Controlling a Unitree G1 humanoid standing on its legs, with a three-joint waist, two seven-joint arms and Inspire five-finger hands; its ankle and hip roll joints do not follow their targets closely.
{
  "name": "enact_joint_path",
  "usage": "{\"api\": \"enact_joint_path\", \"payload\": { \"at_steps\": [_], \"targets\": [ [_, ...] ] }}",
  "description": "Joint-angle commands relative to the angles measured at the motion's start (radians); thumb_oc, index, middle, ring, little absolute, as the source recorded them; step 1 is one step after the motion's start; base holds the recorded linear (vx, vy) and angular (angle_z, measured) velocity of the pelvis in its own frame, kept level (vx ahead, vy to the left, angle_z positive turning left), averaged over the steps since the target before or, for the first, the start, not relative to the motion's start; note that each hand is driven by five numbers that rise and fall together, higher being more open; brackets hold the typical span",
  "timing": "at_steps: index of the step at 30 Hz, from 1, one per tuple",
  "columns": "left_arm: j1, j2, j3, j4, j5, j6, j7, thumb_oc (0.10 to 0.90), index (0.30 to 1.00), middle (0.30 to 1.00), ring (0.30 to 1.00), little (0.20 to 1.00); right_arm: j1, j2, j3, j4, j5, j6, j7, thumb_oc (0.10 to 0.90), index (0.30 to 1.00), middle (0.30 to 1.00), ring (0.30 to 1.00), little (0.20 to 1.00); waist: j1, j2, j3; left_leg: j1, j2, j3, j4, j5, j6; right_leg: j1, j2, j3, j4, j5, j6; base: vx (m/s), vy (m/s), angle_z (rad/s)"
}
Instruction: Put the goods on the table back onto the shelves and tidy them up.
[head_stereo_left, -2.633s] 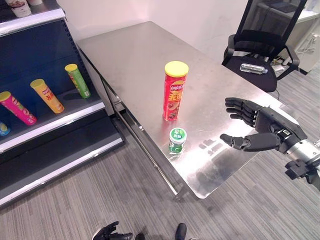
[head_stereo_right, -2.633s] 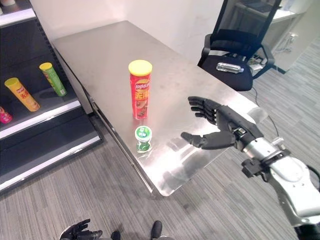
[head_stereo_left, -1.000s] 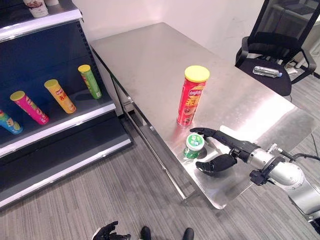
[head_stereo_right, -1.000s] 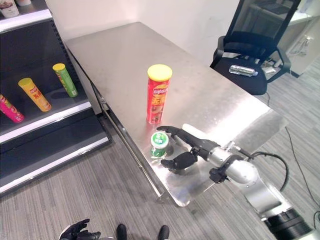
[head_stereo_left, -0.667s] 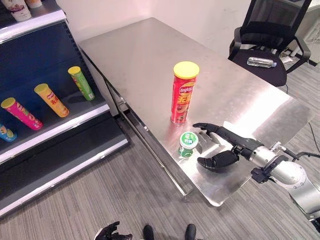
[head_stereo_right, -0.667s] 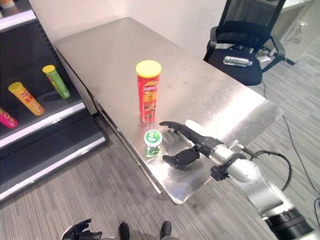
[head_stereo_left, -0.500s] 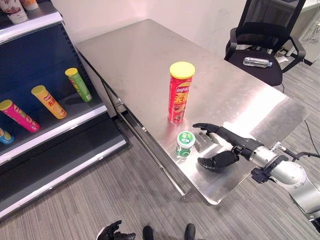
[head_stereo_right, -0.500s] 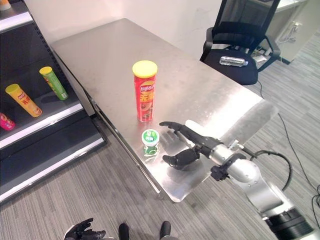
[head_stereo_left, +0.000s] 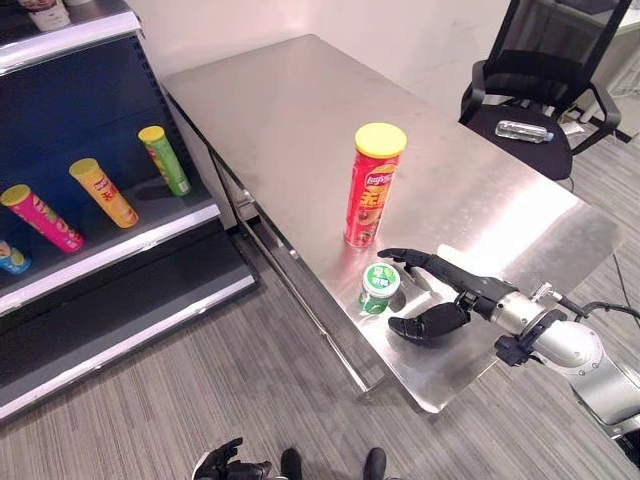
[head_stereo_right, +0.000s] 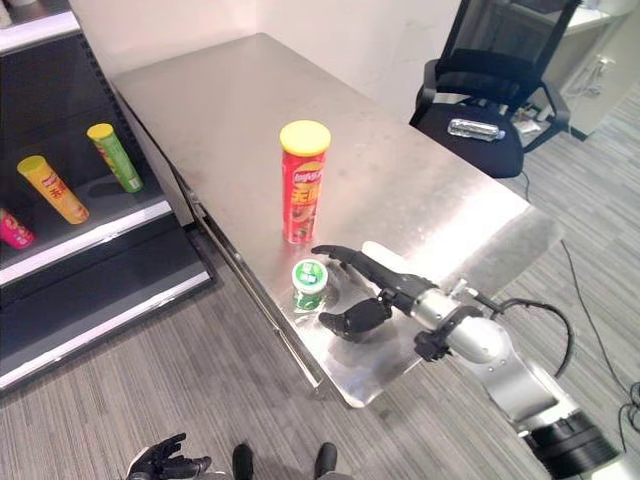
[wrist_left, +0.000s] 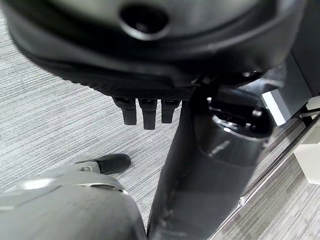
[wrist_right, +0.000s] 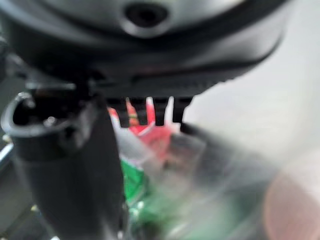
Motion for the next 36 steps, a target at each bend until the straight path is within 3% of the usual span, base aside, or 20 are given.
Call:
{"api": "enact_joint_path", "payload": {
  "at_steps": [1, 26, 27, 28, 36],
  "targets": [
    [-0.029, 0.041, -0.049, 0.039, 0.017, -0.021, 0.009, 0.8, 0.9, 0.9, 0.9, 0.9, -0.157, 0.024, 0.01, -0.013, -0.015, -0.055, -0.074, 0.8, 0.9, 0.9, 0.9, 0.9, 0.045, -0.005, -0.048, -0.007, 0.054, -0.007, 0.003, -0.016, -0.065, 0.044, -0.072, -0.033, 0.014, -0.019, 0.109, 0.0, 0.0, 0.0],
    [-0.022, 0.042, -0.062, 0.03, 0.007, -0.017, 0.019, 0.8, 0.9, 0.9, 0.9, 0.9, -0.247, 0.134, 0.097, 0.1, -0.073, -0.036, -0.111, 0.8, 0.9, 0.9, 0.9, 0.9, 0.081, -0.011, -0.051, -0.008, 0.042, -0.027, 0.003, -0.02, -0.058, 0.061, -0.083, -0.055, 0.014, -0.019, 0.112, 0.0, 0.004, 0.02],
    [-0.016, 0.045, -0.066, 0.01, 0.002, -0.018, 0.019, 0.8, 0.9, 0.9, 0.9, 0.9, -0.252, 0.141, 0.102, 0.111, -0.081, -0.034, -0.112, 0.653, 0.679, 0.679, 0.679, 0.679, 0.087, -0.012, -0.05, -0.008, 0.041, -0.031, 0.003, -0.02, -0.058, 0.062, -0.083, -0.057, 0.014, -0.02, 0.112, 0.0, 0.0, 0.0],
    [-0.016, 0.046, -0.068, 0.009, 0.003, -0.017, 0.019, 0.8, 0.9, 0.9, 0.9, 0.9, -0.258, 0.144, 0.104, 0.115, -0.092, -0.031, -0.117, 0.408, 0.312, 0.312, 0.312, 0.312, 0.088, -0.011, -0.05, -0.009, 0.04, -0.033, 0.003, -0.019, -0.058, 0.063, -0.084, -0.059, 0.014, -0.02, 0.112, 0.0, 0.0, 0.0],
    [-0.016, 0.046, -0.068, 0.009, 0.003, -0.017, 0.019, 0.8, 0.9, 0.9, 0.9, 0.9, -0.259, 0.145, 0.104, 0.115, -0.092, -0.031, -0.117, 0.4, 0.3, 0.3, 0.3, 0.3, 0.087, -0.011, -0.05, -0.009, 0.04, -0.033, 0.003, -0.019, -0.058, 0.063, -0.084, -0.06, 0.014, -0.02, 0.112, 0.0, 0.0, 0.02]
  ]
}}
